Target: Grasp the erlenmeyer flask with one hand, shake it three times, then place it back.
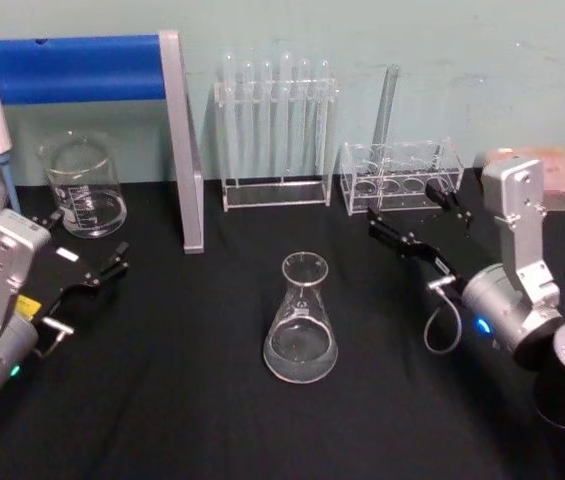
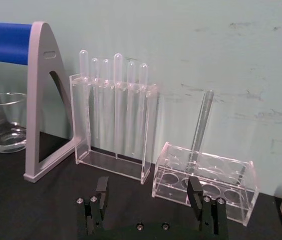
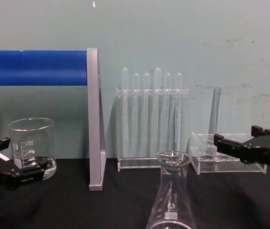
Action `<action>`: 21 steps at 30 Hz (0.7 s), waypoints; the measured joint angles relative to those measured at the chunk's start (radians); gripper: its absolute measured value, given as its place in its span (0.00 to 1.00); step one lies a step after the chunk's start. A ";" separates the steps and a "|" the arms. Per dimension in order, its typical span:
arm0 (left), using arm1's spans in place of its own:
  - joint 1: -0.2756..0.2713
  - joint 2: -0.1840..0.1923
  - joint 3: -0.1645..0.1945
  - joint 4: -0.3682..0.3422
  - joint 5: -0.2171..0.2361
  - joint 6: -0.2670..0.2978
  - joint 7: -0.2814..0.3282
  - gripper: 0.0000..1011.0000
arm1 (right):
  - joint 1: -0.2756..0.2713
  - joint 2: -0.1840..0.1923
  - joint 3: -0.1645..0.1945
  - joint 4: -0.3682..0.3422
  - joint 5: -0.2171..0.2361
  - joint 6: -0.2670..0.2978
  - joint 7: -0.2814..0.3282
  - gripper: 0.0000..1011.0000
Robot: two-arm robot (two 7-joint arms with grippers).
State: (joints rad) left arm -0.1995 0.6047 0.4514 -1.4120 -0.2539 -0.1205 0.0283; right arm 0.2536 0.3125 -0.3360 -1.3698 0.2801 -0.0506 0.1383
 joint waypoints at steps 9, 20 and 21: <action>0.000 0.000 0.000 0.000 0.000 0.000 0.000 0.99 | 0.051 -0.043 -0.004 0.093 -0.039 0.033 -0.012 0.99; 0.000 0.000 0.000 0.000 0.000 0.000 0.000 0.99 | 0.049 -0.060 0.002 0.118 -0.069 0.100 0.002 0.99; 0.000 0.000 0.000 0.000 0.000 0.000 0.000 0.99 | 0.045 -0.062 0.004 0.113 -0.072 0.105 0.003 0.99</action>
State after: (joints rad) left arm -0.1995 0.6047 0.4514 -1.4120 -0.2539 -0.1205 0.0283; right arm 0.2983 0.2508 -0.3316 -1.2565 0.2082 0.0543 0.1417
